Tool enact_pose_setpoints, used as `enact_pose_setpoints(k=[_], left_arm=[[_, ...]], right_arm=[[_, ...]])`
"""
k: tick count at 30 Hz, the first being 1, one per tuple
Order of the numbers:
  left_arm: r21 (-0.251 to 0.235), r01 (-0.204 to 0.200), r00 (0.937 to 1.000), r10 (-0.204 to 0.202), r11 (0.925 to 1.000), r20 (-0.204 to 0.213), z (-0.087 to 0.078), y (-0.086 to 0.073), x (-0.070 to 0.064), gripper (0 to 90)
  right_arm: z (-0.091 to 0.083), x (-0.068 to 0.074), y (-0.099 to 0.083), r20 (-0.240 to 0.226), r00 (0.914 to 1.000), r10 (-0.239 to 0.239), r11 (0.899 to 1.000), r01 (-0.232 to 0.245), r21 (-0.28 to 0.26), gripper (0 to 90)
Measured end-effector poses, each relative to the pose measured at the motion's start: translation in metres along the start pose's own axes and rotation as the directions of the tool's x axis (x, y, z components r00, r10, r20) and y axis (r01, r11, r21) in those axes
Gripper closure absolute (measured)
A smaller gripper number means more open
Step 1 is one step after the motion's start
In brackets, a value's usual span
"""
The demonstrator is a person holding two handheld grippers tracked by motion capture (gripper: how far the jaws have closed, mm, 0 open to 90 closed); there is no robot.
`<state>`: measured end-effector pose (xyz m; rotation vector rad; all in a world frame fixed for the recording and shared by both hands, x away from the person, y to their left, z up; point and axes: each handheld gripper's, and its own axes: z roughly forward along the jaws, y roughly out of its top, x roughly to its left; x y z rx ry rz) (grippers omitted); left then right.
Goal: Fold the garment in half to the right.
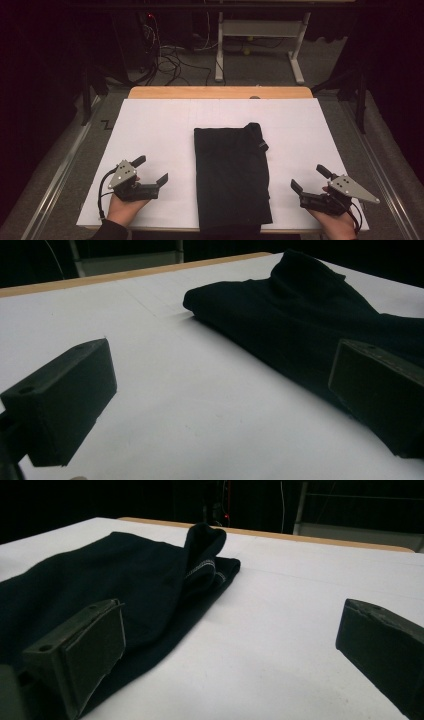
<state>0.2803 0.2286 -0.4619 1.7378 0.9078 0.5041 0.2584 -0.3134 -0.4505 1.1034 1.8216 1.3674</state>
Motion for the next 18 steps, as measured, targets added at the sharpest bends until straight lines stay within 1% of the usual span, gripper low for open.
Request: enact_pose_setpoints(k=[3, 6, 10, 14, 18], left_arm=[[0.000, 0.003, 1.0000, -0.003, 1.0000, 0.001, 0.0015, -0.0002, -0.0002, 0.0], [0.003, 0.003, 1.0000, -0.003, 1.0000, 0.002, 0.0029, -0.0006, -0.0004, 0.0], [0.006, -0.002, 1.0000, 0.002, 1.0000, 0.002, 0.0033, -0.0001, -0.0021, 0.0], [0.007, 0.000, 1.0000, 0.000, 1.0000, -0.006, 0.0026, -0.0004, -0.0026, 0.0], [0.000, 0.009, 1.0000, -0.009, 1.0000, -0.003, 0.0014, -0.0005, -0.0020, 0.0]], right_arm=[[0.0003, -0.0023, 0.0000, 0.007, 0.9999, 0.007, 1.000, -0.007, -0.003, 0.1], [-0.0004, -0.0035, 0.0003, 0.010, 0.9999, 0.005, 1.000, -0.005, -0.019, 0.0], [0.0000, -0.0027, -0.0001, 0.008, 1.0000, 0.002, 1.000, -0.002, -0.008, 0.1], [0.0008, -0.0022, -0.0002, 0.011, 0.9999, -0.001, 1.000, 0.001, -0.006, 0.0], [0.0021, -0.0013, -0.0003, 0.007, 1.0000, -0.005, 1.000, 0.005, -0.001, 0.1]])
